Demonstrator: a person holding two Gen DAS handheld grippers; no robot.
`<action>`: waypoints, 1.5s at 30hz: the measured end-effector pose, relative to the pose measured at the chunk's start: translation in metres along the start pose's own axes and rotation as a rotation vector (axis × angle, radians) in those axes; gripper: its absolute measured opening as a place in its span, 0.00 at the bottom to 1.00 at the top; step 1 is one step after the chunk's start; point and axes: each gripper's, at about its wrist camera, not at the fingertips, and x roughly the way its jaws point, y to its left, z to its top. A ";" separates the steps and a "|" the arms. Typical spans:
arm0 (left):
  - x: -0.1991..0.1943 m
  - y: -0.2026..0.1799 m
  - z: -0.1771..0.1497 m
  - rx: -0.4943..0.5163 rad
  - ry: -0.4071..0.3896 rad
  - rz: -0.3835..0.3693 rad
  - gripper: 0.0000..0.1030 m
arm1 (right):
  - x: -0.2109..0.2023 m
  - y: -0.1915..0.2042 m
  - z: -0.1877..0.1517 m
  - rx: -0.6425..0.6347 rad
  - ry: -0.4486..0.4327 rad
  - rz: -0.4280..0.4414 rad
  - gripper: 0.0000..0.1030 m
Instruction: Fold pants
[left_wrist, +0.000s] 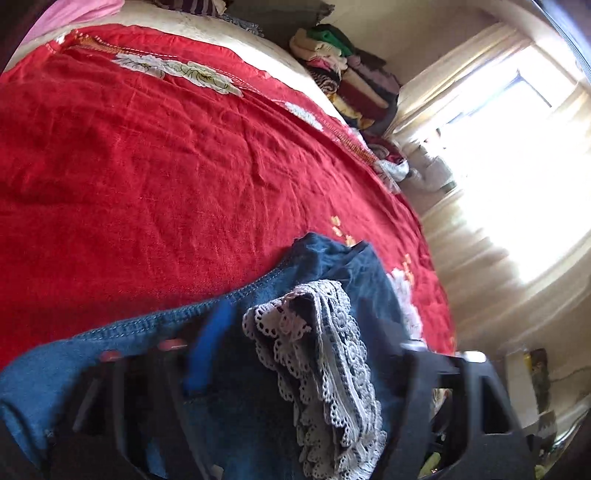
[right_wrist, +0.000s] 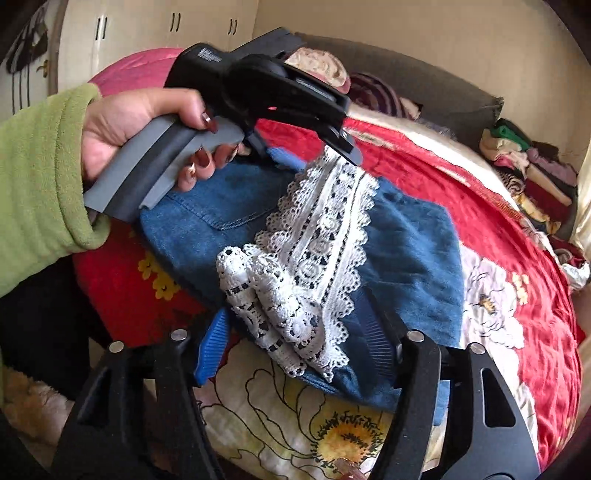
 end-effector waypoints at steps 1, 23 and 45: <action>0.002 -0.003 0.002 0.005 0.001 0.000 0.21 | 0.006 -0.006 0.001 0.006 0.013 0.027 0.19; -0.014 0.009 0.012 0.039 -0.088 0.119 0.36 | -0.003 0.032 0.010 -0.160 -0.015 0.169 0.41; -0.040 -0.078 -0.135 0.366 0.015 0.236 0.28 | -0.007 -0.085 -0.036 0.291 0.117 0.099 0.19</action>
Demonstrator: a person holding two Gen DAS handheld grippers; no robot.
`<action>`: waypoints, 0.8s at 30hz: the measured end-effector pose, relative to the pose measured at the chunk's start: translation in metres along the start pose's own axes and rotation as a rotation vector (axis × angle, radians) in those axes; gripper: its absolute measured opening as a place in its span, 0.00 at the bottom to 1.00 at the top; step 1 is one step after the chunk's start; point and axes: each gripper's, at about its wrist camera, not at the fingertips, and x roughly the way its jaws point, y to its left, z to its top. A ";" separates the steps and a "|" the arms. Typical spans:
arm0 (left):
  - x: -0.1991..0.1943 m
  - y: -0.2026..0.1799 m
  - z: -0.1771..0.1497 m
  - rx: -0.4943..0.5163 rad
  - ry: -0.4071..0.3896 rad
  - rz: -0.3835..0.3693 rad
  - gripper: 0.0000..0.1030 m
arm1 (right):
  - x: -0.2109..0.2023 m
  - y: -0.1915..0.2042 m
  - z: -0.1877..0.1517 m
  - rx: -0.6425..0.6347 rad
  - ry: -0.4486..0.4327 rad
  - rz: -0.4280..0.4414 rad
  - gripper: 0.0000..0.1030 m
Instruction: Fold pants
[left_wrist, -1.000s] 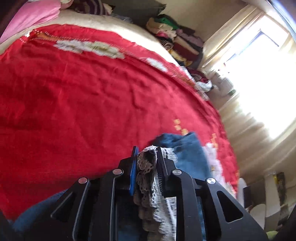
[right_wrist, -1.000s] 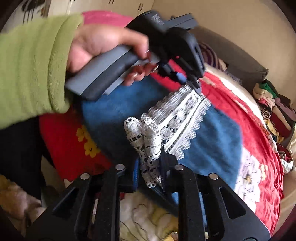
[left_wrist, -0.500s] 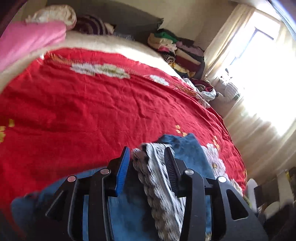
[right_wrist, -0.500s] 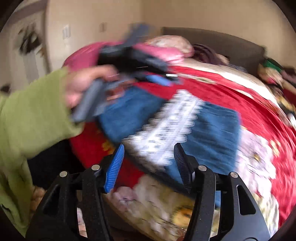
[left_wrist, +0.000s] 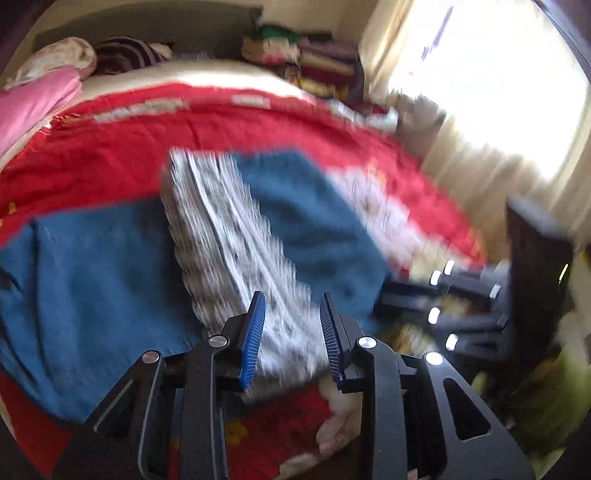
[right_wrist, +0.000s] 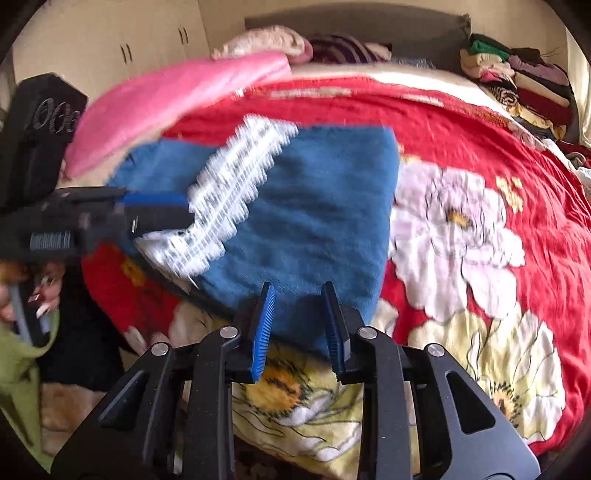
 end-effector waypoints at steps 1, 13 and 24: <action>0.005 -0.003 -0.005 0.023 0.016 0.023 0.28 | 0.004 -0.003 -0.003 0.006 0.018 -0.013 0.17; -0.009 0.000 -0.012 0.004 -0.024 0.021 0.30 | -0.010 -0.015 -0.004 0.059 -0.031 0.031 0.21; -0.018 0.014 0.041 -0.044 -0.131 0.060 0.44 | -0.005 -0.046 0.083 0.035 -0.119 0.015 0.33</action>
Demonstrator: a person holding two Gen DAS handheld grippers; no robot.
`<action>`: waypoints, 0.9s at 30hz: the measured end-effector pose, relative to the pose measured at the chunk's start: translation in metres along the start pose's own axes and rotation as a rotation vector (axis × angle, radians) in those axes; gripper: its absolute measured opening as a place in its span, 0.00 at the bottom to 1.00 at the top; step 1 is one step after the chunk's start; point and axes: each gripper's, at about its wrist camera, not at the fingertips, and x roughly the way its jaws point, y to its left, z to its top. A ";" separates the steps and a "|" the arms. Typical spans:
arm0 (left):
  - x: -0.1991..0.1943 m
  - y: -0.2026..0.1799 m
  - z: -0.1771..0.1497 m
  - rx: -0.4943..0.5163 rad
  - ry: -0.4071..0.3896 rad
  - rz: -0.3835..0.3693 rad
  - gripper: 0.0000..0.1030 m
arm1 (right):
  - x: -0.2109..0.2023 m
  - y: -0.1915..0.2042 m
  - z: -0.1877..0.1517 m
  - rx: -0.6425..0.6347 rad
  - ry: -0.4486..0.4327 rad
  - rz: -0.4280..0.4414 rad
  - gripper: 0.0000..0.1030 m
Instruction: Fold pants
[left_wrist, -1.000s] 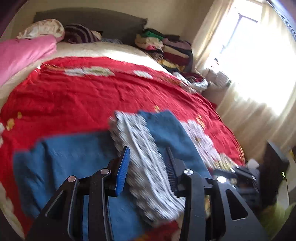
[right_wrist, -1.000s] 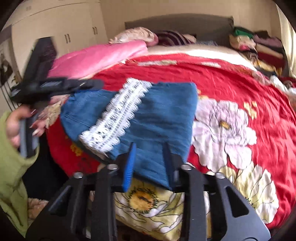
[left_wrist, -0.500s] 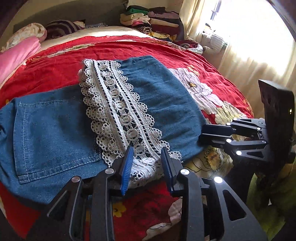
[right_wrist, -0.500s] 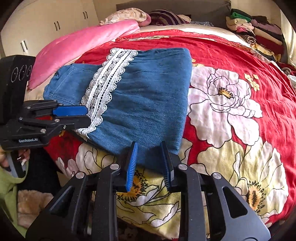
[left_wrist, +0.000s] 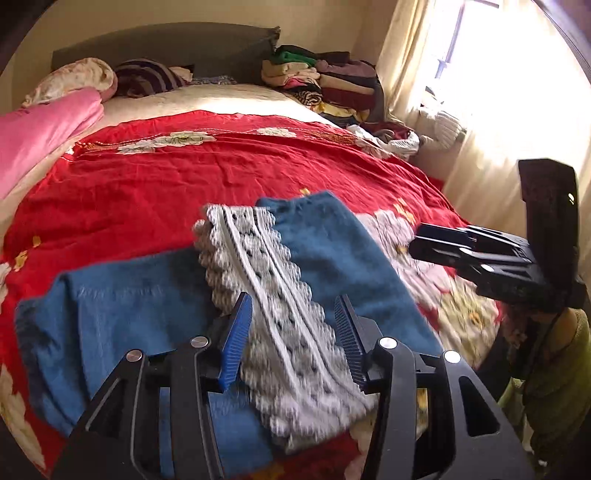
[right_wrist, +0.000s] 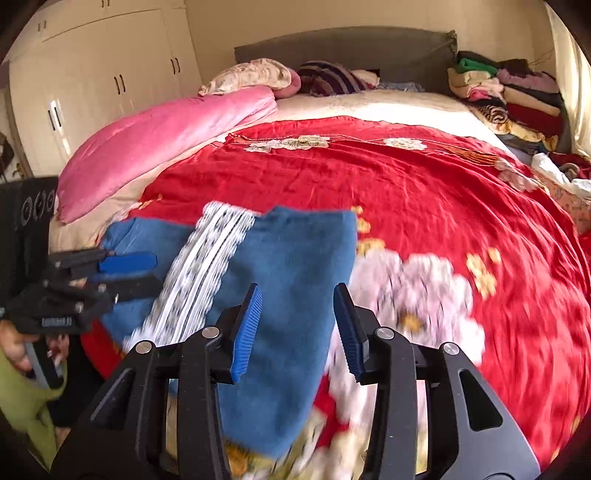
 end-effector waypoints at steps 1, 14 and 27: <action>0.005 -0.001 0.004 -0.002 -0.001 -0.004 0.44 | 0.007 -0.001 0.007 -0.004 0.009 0.011 0.33; 0.064 0.020 0.022 -0.030 0.078 0.036 0.44 | 0.105 -0.007 0.047 -0.026 0.185 0.007 0.33; 0.059 0.019 0.021 -0.045 0.060 0.022 0.45 | 0.099 -0.023 0.041 0.066 0.138 0.013 0.45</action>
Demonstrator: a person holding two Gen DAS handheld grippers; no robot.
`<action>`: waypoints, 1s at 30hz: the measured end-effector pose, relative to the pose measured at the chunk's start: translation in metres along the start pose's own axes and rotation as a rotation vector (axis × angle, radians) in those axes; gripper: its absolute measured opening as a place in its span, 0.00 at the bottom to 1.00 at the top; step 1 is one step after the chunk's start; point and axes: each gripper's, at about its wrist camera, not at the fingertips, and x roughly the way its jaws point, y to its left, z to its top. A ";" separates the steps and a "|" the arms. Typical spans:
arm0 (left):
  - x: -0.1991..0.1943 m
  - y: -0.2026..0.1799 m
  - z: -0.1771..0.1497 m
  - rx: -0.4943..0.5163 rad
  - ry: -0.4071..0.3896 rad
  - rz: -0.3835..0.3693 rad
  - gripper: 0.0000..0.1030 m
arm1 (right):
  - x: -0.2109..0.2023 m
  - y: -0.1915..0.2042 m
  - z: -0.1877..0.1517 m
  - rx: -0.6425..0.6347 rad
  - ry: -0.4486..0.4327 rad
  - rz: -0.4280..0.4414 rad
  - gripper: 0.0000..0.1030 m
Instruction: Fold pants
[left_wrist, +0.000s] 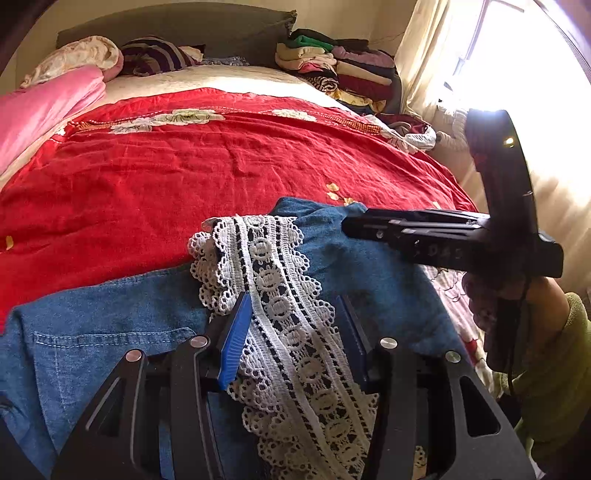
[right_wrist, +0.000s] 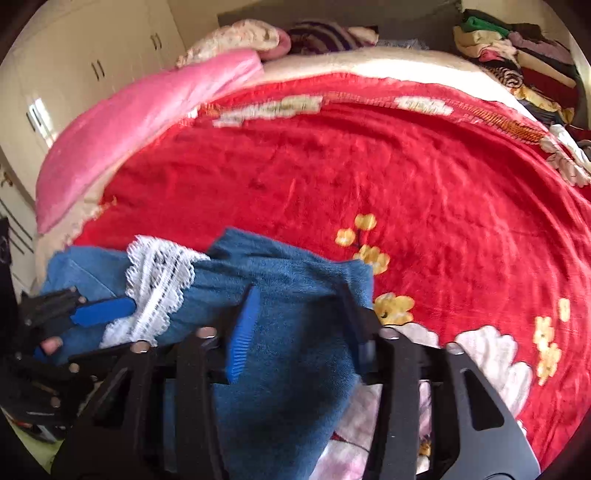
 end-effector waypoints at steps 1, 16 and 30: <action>-0.003 -0.001 0.000 0.002 -0.003 -0.002 0.45 | -0.005 -0.001 0.001 0.009 -0.012 -0.004 0.53; -0.046 -0.009 0.000 0.000 -0.066 0.028 0.81 | -0.064 0.002 0.002 0.029 -0.133 -0.005 0.87; -0.109 0.000 -0.006 -0.011 -0.149 0.120 0.96 | -0.096 0.047 0.013 -0.080 -0.185 0.021 0.91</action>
